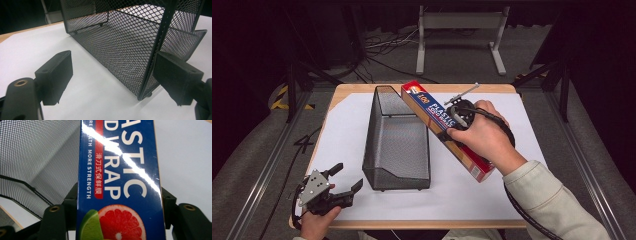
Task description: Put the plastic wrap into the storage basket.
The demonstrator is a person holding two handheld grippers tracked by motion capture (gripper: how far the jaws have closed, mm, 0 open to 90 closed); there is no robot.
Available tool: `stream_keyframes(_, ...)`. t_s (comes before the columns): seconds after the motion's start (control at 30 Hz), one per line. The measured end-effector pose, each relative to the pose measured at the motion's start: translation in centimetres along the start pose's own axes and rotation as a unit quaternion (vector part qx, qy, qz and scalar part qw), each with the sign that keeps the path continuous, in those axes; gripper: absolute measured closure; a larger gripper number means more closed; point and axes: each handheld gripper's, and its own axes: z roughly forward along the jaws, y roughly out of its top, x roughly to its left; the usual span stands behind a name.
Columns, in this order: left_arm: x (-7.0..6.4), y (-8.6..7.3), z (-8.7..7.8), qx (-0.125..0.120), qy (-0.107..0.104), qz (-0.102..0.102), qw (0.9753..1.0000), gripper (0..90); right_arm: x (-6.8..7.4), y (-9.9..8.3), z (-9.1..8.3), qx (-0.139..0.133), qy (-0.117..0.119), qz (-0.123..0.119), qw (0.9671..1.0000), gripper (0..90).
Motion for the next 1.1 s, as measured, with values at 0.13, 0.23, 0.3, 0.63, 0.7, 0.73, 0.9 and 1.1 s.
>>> stream_keyframes(0.13, -0.1, 0.1, 0.1, 0.0, -0.003, -0.001, 1.0, 17.2, 0.7, 0.5, 0.6, 0.001, 0.0, 0.008, 1.0, 40.1)
stream_keyframes(0.23, 0.0, 0.1, 0.2, -0.005, -0.003, 0.003, 1.0, 17.2, 1.3, 1.0, 1.0, 0.0, -0.004, 0.015, 0.9999, 40.1)
stream_keyframes(0.3, 0.0, 0.2, 0.3, -0.006, -0.004, 0.004, 1.0, 17.1, 1.6, 1.3, 1.2, -0.002, -0.002, 0.019, 0.9998, 40.1)
stream_keyframes(0.63, 0.0, 0.3, 0.3, -0.01, -0.009, 0.005, 0.9999, 17.0, 3.2, 2.3, 2.6, -0.005, 0.003, 0.039, 0.9992, 40.1)
stream_keyframes(0.7, 0.0, 0.2, 0.3, -0.01, -0.009, 0.005, 0.9999, 17.0, 3.5, 2.4, 3.0, -0.004, 0.007, 0.044, 0.999, 40.1)
stream_keyframes(0.73, 0.0, 0.2, 0.3, -0.01, -0.009, 0.005, 0.9999, 17.0, 3.6, 2.5, 3.1, -0.004, 0.01, 0.045, 0.9989, 40.1)
stream_keyframes(0.9, 0.0, 0.2, 0.2, -0.01, -0.011, 0.005, 0.9999, 16.9, 4.1, 2.6, 4.1, -0.008, 0.02, 0.06, 0.998, 40.1)
stream_keyframes(1.1, 0.0, 0.2, 0.2, -0.011, -0.012, 0.005, 0.9999, 16.9, 4.8, 2.9, 5.1, 0.004, 0.022, 0.075, 0.9969, 40.1)
